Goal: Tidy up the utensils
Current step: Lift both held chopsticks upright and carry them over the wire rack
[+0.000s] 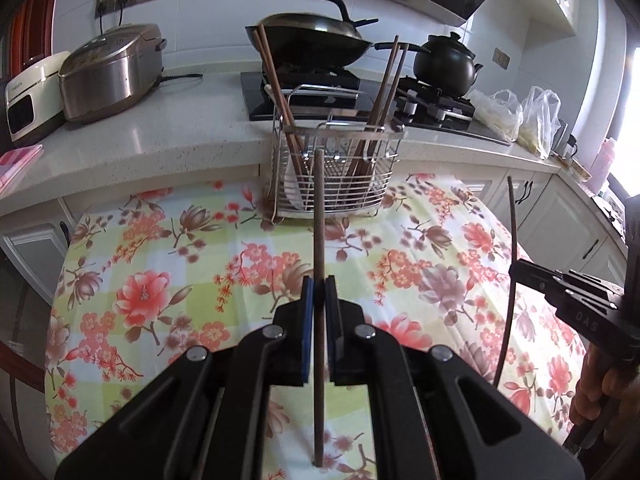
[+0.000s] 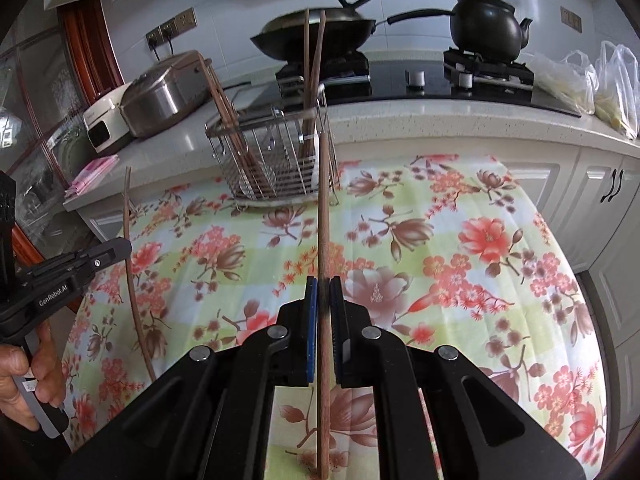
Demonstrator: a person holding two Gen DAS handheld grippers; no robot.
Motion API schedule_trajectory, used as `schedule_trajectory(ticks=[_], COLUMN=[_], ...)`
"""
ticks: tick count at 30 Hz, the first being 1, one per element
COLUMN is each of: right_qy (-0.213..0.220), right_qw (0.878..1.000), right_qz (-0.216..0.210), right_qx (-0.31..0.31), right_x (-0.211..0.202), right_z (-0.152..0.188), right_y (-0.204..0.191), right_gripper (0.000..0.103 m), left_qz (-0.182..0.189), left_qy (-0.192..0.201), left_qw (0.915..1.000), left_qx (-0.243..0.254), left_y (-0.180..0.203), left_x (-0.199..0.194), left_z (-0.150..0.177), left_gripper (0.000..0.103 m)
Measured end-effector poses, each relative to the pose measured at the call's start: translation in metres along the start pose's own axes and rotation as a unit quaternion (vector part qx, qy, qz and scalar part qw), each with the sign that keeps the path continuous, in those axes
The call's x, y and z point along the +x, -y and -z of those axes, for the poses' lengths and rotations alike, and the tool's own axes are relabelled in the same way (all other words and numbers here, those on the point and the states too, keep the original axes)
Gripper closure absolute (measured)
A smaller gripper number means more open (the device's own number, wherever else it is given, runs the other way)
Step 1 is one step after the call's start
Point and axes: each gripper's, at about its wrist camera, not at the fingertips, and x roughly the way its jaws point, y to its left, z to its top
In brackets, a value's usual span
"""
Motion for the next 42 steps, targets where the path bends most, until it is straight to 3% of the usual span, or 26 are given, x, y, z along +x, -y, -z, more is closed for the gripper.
schedule_trajectory(ticks=[10,28,35,42], right_qy=[0.025,0.019,0.01,0.018], right_qw=[1.0,1.0,0.999,0.999], right_qz=[-0.002,-0.01,-0.03,-0.039], right_qx=[-0.001,-0.004,-0.004,-0.015], right_x=[-0.021,-0.019,-0.016,-0.019], right_z=[-0.013,-0.022,-0.046,-0.093], right_y=[-0.002,-0.003,-0.001,-0.007], right_gripper=[0.095,0.096,0.096,0.096], left_qz=[0.006,0.026,0.041,0.049], left_qy=[0.014,0.015,0.021,0.032], left_qw=[0.9999,0.9995,0.9989,0.9982], left_qx=[0.006,0.003,0.0,0.012], left_y=[0.008,0.008,0.001,0.0], left_x=[-0.011,-0.01,-0.013,-0.023], left_z=[-0.007,-0.02,-0.048,-0.095], left_gripper=[0.097,0.097,0.097,0.097])
